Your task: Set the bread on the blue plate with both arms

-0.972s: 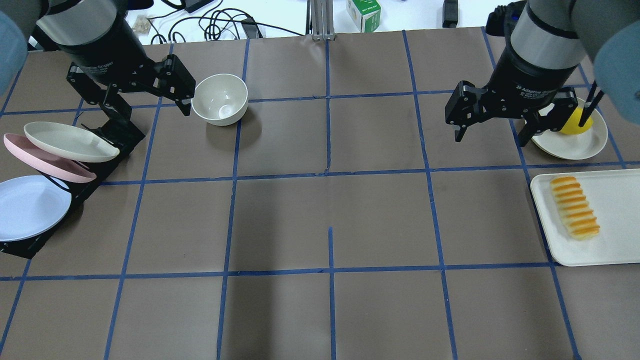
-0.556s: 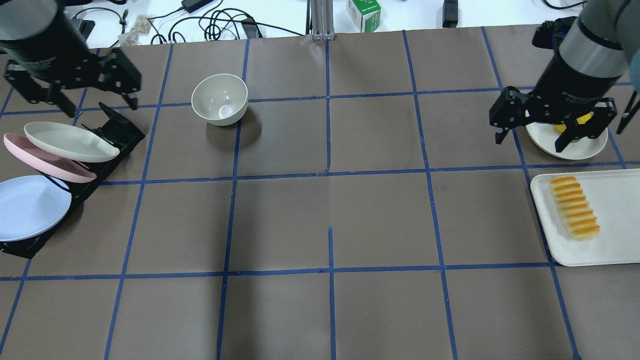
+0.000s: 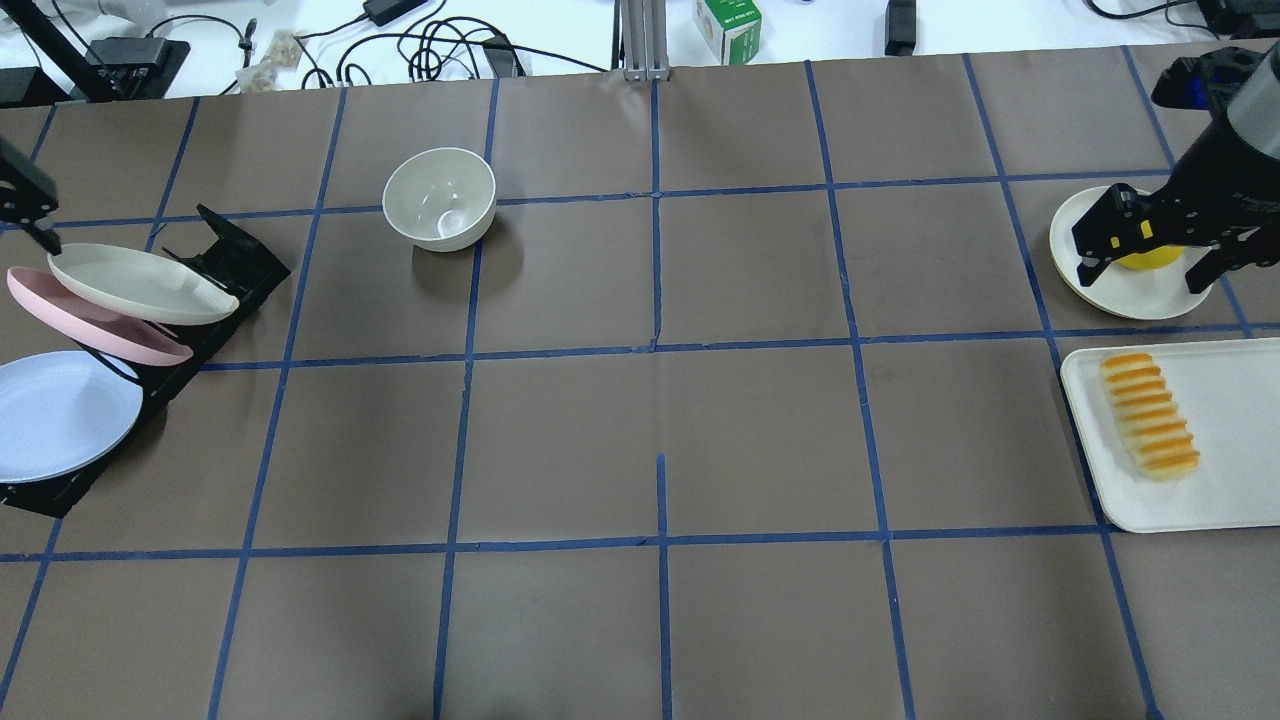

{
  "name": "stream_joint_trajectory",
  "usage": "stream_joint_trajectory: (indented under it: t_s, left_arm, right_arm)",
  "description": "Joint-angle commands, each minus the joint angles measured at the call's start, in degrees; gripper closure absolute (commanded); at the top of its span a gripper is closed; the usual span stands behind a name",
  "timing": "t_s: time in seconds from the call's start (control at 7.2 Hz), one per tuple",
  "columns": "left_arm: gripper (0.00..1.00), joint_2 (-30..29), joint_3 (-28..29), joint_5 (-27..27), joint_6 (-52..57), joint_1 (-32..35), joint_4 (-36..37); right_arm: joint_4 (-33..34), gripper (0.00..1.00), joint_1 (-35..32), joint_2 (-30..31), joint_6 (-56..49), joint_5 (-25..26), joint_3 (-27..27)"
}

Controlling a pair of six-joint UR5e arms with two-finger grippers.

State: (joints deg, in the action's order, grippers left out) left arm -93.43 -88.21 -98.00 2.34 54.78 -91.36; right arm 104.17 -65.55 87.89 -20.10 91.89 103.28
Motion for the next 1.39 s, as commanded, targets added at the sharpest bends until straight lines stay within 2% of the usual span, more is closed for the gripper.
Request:
stream_joint_trajectory:
  t_s: [0.0, 0.42, 0.69, 0.97, 1.25]
  left_arm:
    - [0.00, -4.55, -1.61, -4.88, 0.56, -8.33, 9.39]
    - [0.00, -10.44, -3.28, -6.33, 0.82, -15.38, 12.87]
    - [0.00, -13.96, -5.91, -5.98, 1.08, -15.75, 21.35]
    - [0.01, -16.08, -7.85, -5.71, 1.00, -15.75, 22.98]
    - [0.10, -18.18, -7.85, -5.54, 0.91, -15.75, 23.42]
  right_arm:
    - [4.47, 0.00, 4.96, -1.84, -6.43, 0.67, 4.37]
    - [12.62, 0.00, 8.68, -9.82, -14.96, 0.93, 5.44]
    - [12.64, 0.00, 9.21, -13.08, -14.97, 1.10, 5.44]
    - [12.64, 0.00, 9.21, -16.07, -14.97, 3.20, 5.44]
    - [12.64, 0.00, 9.21, -18.89, -14.54, 3.30, 5.44]
